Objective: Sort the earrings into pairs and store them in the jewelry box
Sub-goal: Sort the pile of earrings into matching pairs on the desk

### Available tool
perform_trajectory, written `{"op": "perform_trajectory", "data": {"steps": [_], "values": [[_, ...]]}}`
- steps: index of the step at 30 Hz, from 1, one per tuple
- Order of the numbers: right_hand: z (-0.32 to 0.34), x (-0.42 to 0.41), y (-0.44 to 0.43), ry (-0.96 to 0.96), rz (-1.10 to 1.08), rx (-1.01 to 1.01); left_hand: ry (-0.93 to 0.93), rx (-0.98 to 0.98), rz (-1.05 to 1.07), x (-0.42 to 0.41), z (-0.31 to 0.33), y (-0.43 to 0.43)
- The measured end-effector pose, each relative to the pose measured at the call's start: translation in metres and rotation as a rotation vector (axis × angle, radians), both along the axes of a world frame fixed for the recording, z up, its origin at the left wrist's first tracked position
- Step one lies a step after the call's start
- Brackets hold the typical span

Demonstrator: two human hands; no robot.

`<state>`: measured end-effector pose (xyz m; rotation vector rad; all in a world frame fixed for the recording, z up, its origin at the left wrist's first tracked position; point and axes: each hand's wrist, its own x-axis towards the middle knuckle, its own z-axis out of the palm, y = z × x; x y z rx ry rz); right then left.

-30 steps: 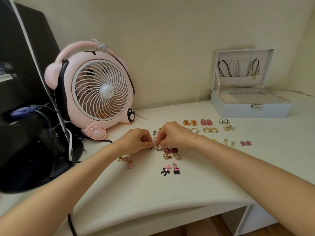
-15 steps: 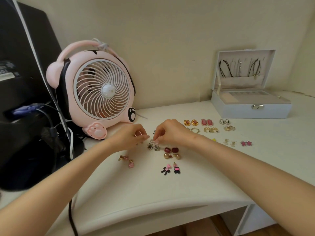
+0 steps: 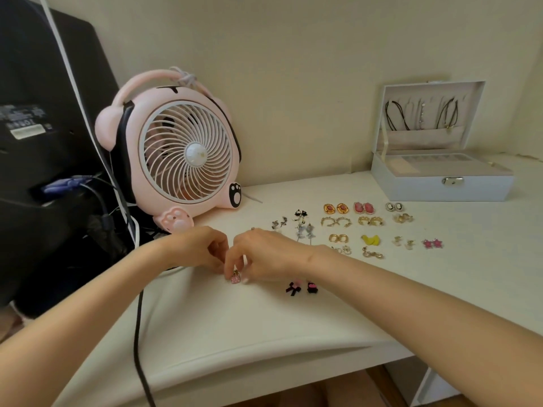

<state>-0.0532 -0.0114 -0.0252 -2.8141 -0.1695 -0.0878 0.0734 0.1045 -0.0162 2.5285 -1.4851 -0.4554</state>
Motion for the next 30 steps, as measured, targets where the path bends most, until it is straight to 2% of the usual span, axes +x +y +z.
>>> {"op": "perform_trajectory", "data": {"steps": [8,13,18,25,30], "values": [[-0.002,-0.003,-0.010,-0.007,-0.088,0.015,0.009,-0.074,-0.025,-0.007,-0.005,-0.001],[-0.002,-0.008,-0.013,0.017,-0.087,0.138,-0.018,-0.137,-0.016,-0.009,-0.008,-0.005],[0.003,-0.011,-0.017,0.002,-0.109,0.151,0.201,-0.217,0.032,-0.011,-0.003,-0.008],[0.026,-0.012,-0.036,-0.024,-0.229,0.529,0.487,-0.276,0.019,-0.011,-0.001,-0.003],[0.026,-0.017,-0.051,-0.018,-0.275,0.551,0.454,-0.246,-0.033,-0.012,0.001,-0.008]]}}
